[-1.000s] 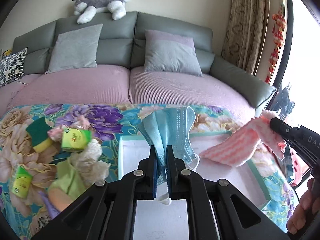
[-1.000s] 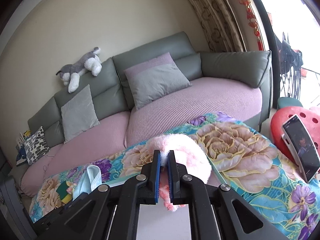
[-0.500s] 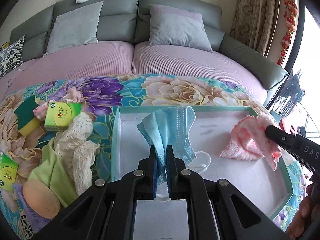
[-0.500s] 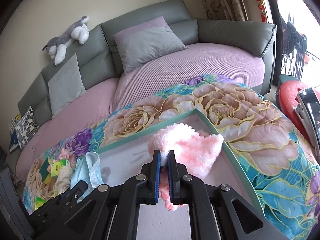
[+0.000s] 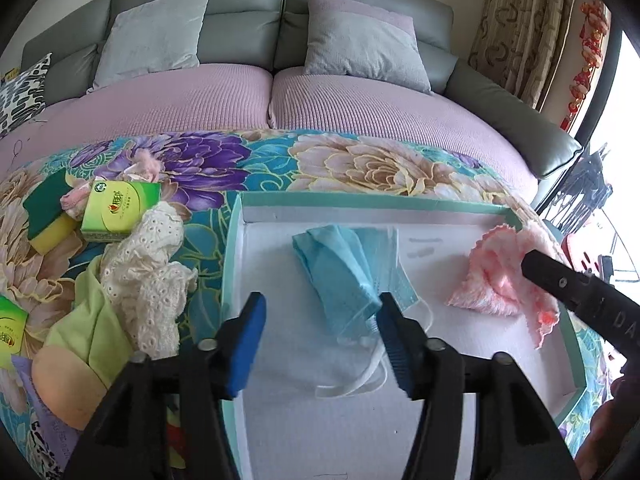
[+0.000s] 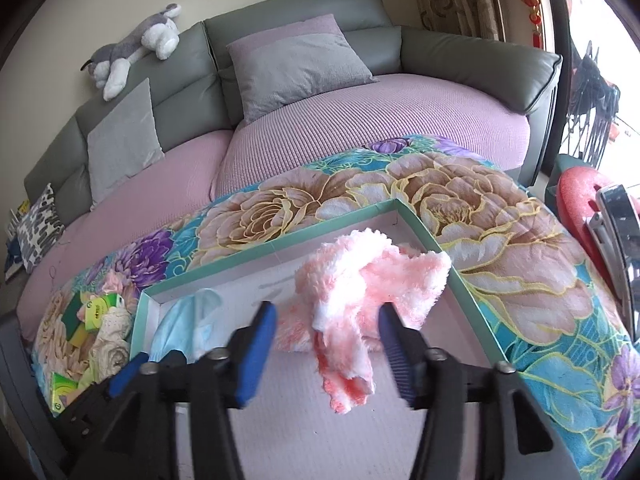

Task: Organize soft objects
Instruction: 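Carry mask and towel over the white tray and open the left tool to drop the mask, then lower the pink towel into the tray and open the right tool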

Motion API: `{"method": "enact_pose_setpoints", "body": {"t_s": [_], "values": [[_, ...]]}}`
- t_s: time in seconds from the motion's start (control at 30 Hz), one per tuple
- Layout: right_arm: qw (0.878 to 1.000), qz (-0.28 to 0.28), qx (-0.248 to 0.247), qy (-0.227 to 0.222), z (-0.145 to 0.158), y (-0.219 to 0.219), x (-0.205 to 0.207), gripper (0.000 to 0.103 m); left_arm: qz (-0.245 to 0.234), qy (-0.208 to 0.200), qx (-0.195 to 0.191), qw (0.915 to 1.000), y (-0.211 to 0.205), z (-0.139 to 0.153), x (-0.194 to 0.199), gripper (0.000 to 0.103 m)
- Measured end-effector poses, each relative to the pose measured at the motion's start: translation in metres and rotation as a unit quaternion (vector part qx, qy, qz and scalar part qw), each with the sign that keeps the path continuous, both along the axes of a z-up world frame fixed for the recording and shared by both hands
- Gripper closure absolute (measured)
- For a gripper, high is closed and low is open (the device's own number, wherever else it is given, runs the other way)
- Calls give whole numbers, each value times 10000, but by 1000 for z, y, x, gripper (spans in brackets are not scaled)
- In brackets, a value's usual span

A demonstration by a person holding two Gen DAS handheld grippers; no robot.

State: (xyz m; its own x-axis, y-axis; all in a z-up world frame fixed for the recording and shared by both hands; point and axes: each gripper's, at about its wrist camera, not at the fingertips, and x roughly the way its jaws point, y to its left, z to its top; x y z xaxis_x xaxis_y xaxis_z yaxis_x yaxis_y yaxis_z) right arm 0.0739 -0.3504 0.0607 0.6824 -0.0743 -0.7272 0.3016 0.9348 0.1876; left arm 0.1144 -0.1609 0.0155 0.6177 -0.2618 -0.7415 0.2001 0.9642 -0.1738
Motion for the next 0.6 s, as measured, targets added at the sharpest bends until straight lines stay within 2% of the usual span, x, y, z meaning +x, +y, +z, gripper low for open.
{"method": "enact_pose_setpoints", "body": {"t_s": [0.03,0.13,0.23,0.27,0.4,0.6], "values": [[10000,-8,-80,49,1,1,0,38,15,-27,21,10000,0,2,0,37],[9993,-7,-294,217,0,4,2,21,133,-117,95,9998,4,7,-2,20],[9992,-64,-264,301,-2,1,2,3,313,-144,108,9993,11,9,-2,10],[9992,-82,-207,327,-4,-1,1,0,390,-128,111,9991,14,9,-1,6],[9989,-179,-157,411,-7,-5,0,0,607,-233,156,9978,23,13,-2,4],[9983,-218,-201,502,-7,-3,0,0,662,-281,171,9973,30,17,-5,4]]}}
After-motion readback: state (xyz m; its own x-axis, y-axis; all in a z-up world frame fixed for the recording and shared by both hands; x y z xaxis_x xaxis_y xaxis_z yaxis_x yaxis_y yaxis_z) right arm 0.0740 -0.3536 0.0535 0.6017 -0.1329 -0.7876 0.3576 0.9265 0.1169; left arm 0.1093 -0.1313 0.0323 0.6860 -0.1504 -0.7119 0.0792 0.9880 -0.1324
